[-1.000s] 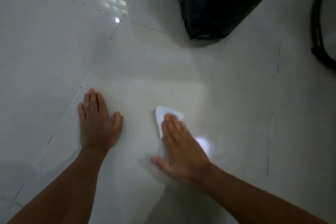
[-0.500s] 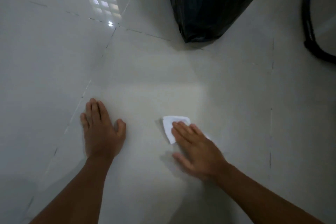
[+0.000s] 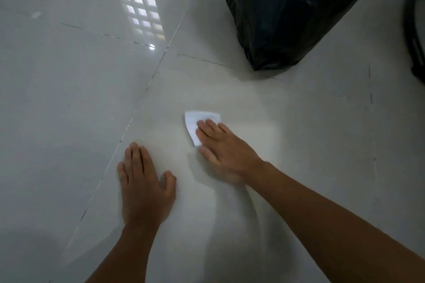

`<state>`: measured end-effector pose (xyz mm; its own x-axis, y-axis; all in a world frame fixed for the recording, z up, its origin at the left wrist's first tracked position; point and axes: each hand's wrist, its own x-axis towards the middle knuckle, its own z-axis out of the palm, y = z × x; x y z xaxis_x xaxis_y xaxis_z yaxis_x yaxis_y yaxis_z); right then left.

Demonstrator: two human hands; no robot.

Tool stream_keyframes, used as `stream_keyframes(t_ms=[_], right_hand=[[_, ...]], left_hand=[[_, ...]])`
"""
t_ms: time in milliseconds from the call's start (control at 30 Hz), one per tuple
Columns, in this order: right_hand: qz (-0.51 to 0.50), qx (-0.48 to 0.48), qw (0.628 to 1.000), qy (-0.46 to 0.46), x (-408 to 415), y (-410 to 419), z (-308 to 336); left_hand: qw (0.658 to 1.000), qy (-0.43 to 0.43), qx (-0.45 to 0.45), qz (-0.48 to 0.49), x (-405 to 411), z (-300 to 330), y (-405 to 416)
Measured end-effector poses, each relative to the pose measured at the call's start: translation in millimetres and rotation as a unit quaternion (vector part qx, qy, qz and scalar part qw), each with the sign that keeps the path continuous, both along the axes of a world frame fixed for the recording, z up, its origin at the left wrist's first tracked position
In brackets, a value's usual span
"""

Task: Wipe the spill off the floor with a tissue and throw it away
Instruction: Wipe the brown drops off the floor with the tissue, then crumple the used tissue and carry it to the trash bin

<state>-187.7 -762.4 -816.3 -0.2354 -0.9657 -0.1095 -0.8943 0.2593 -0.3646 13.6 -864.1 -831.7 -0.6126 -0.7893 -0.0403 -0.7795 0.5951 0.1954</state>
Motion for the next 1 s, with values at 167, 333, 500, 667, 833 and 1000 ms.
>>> stream_keyframes(t_ms=[167,333,500,667,833,1000], right_hand=[[-0.204,0.039,0.978,0.007,-47.8,57.2,3.6],[-0.159,0.043,0.986,-0.031,-18.9,23.6,14.2],[-0.224,-0.134,0.965,-0.009,-36.8,51.7,36.3],[-0.176,-0.008,0.984,-0.035,-52.3,24.3,37.5],[-0.058,0.034,0.998,-0.018,-15.5,17.8,26.8],[-0.045,0.068,0.993,-0.09,5.0,77.4,24.0]], left_hand=[[1.0,0.006,-0.011,-0.004,0.3,-5.7,-1.2],[1.0,0.018,-0.009,0.0,0.8,-5.5,0.2],[1.0,0.019,-0.019,-0.004,1.3,-7.6,-1.1],[1.0,0.022,-0.015,-0.004,0.9,-8.2,0.8],[1.0,0.015,-0.009,0.002,-0.1,-8.7,-0.7],[1.0,0.008,-0.004,0.007,-2.2,-4.9,1.4]])
